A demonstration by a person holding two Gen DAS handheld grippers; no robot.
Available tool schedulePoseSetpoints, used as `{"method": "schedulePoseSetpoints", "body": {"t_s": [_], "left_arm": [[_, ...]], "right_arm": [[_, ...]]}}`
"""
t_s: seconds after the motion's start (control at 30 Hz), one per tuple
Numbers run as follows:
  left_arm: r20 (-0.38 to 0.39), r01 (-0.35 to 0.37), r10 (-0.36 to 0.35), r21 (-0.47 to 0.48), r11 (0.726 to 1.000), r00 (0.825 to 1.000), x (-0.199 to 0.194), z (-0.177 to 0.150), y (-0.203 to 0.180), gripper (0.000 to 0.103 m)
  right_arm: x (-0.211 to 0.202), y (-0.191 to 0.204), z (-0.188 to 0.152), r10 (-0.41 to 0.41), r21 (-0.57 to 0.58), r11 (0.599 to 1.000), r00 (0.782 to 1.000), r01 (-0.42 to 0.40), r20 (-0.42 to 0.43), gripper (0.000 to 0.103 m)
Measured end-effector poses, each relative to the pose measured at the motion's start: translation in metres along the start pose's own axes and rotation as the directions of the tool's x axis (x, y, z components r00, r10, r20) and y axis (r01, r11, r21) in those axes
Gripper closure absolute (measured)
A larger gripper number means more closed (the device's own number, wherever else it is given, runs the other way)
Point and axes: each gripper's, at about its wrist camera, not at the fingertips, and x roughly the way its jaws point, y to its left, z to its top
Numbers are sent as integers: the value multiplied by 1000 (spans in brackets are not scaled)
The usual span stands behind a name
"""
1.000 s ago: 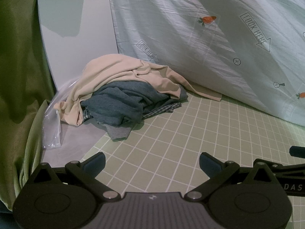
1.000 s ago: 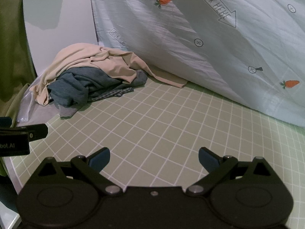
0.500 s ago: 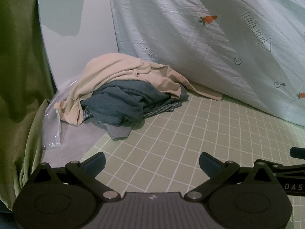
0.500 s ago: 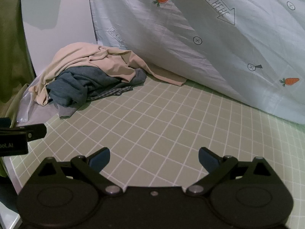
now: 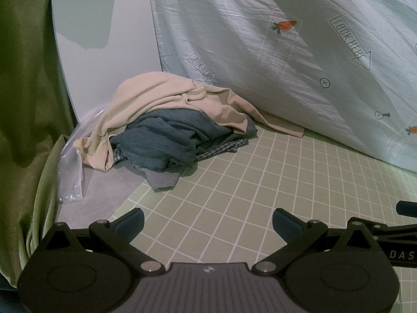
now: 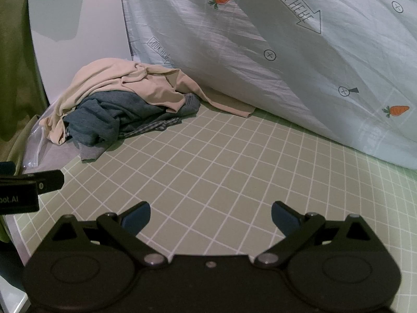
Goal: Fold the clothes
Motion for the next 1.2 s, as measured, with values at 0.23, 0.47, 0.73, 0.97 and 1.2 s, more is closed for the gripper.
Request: {"method": "schedulePoseSetpoints", "body": {"t_s": [0.23, 0.47, 0.73, 0.97, 1.2], "left_arm": [[-2, 6, -6, 1, 1000, 1000, -1, -1, 1, 0], [-8, 4, -4, -6, 1000, 1000, -1, -2, 3, 0], [-29, 1, -1, -11, 1000, 1000, 1, -4, 8, 0], [-39, -4, 3, -20, 1000, 999, 12, 5, 23, 0], [-14, -45, 44, -55, 997, 999, 42, 39, 54, 0]], "right_arm": [[-1, 1, 0, -1, 1, 1000, 1000, 1, -1, 3], [0, -1, 0, -1, 3, 1000, 1000, 1, -6, 3], [2, 3, 2, 0, -6, 1000, 1000, 0, -15, 3], [10, 10, 12, 8, -17, 1000, 1000, -8, -24, 3], [37, 23, 47, 5, -30, 1000, 1000, -5, -5, 3]]}}
